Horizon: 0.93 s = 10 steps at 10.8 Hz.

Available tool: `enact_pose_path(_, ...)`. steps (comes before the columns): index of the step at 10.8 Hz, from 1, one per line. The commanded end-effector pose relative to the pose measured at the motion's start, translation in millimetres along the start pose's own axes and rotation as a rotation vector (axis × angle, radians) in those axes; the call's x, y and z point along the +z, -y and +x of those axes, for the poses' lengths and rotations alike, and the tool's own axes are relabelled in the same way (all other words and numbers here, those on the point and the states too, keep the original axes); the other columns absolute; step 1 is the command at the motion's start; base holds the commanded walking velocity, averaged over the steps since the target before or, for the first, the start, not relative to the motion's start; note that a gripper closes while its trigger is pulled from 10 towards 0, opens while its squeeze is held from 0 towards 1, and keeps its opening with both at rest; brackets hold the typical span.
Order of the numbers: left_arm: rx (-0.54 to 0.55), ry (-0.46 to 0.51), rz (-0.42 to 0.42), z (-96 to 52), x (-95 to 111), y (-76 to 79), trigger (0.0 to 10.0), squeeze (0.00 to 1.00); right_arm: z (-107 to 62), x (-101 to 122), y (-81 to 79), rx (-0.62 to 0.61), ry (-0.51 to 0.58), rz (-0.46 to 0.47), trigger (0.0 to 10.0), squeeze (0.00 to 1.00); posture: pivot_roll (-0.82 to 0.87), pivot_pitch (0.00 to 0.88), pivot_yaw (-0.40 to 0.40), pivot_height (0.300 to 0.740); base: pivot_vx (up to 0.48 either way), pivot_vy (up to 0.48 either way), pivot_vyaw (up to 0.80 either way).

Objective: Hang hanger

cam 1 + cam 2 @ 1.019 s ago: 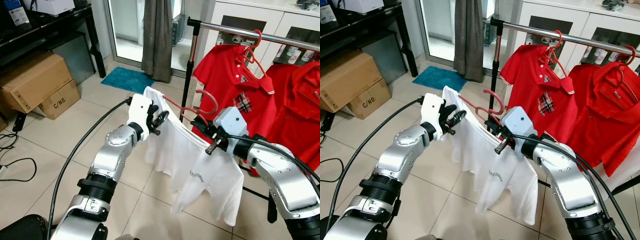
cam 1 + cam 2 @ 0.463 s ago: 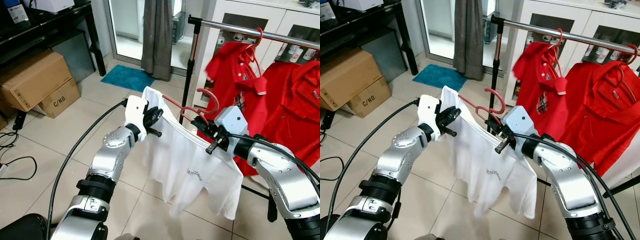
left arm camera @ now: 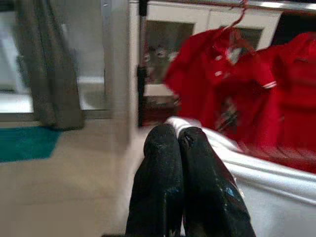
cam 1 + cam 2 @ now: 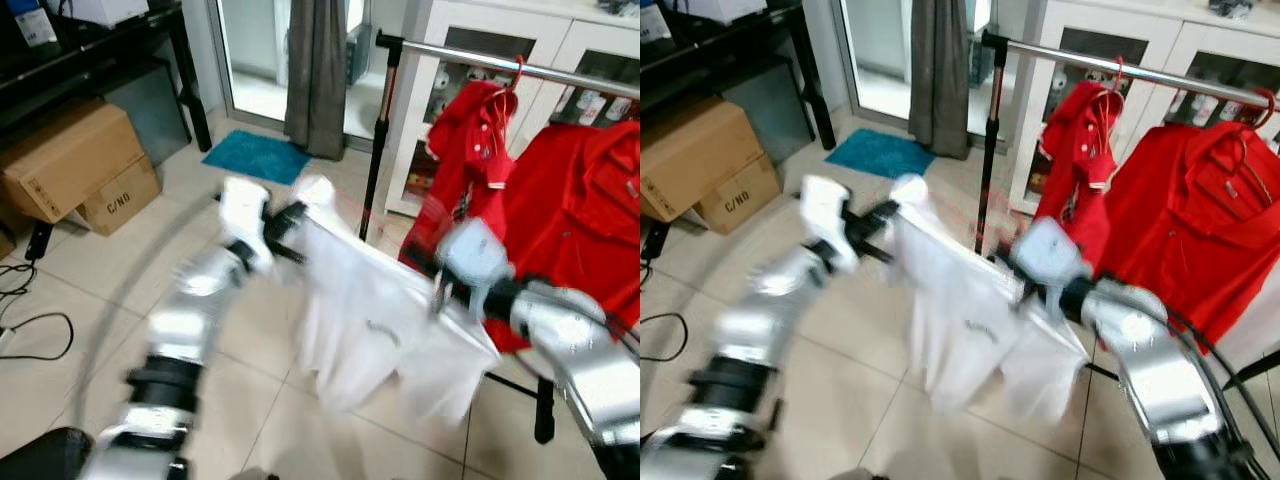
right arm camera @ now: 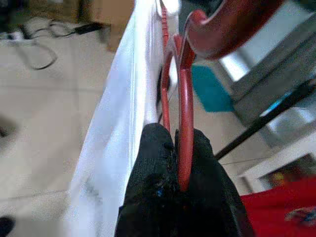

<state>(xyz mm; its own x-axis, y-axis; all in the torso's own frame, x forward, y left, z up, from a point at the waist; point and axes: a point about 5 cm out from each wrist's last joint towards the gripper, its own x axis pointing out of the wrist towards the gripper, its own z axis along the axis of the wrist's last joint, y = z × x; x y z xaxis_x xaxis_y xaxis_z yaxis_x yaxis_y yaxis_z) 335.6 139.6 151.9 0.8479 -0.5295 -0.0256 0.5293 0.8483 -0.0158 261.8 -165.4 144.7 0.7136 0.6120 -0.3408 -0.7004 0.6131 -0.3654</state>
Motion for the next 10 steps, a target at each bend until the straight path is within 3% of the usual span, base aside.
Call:
enact_pose_path(1,0.070,0.015,0.040,-7.1,14,-16.9,0.0,0.00,-5.5,-8,-0.3,0.034,-0.057,-0.022,0.0,0.00,-0.15,0.000,0.011,0.740,0.000,0.000,0.00)
enact_pose_path(4,0.272,-0.059,0.165,-20.9,27,-59.8,0.0,0.00,-15.6,-5,-7.2,0.170,-0.009,0.006,0.0,0.00,-0.15,0.000,0.016,0.740,0.000,0.000,0.00)
enact_pose_path(5,0.485,-0.136,0.273,-31.7,19,-89.4,0.0,0.00,-23.7,2,-10.6,0.212,0.075,0.071,0.0,0.00,-0.15,0.000,0.023,0.740,0.000,0.000,0.00)
enact_pose_path(8,0.499,-0.191,0.243,-35.6,-1,-90.2,0.0,0.00,-25.5,8,-15.1,0.211,0.184,0.204,0.0,0.00,-0.15,0.000,0.030,0.740,0.000,0.000,0.00)
enact_pose_path(9,0.456,-0.194,0.254,-32.9,-5,-85.6,0.0,0.00,-24.6,5,-11.7,0.184,0.135,0.191,0.0,0.00,-0.15,0.000,0.031,0.740,0.000,0.000,0.00)
enact_pose_path(10,0.362,-0.171,0.293,-26.5,-1,-76.3,0.0,0.00,-20.8,-6,-4.1,0.126,0.012,0.116,0.0,0.00,-0.15,0.000,0.033,0.740,0.000,0.000,0.00)
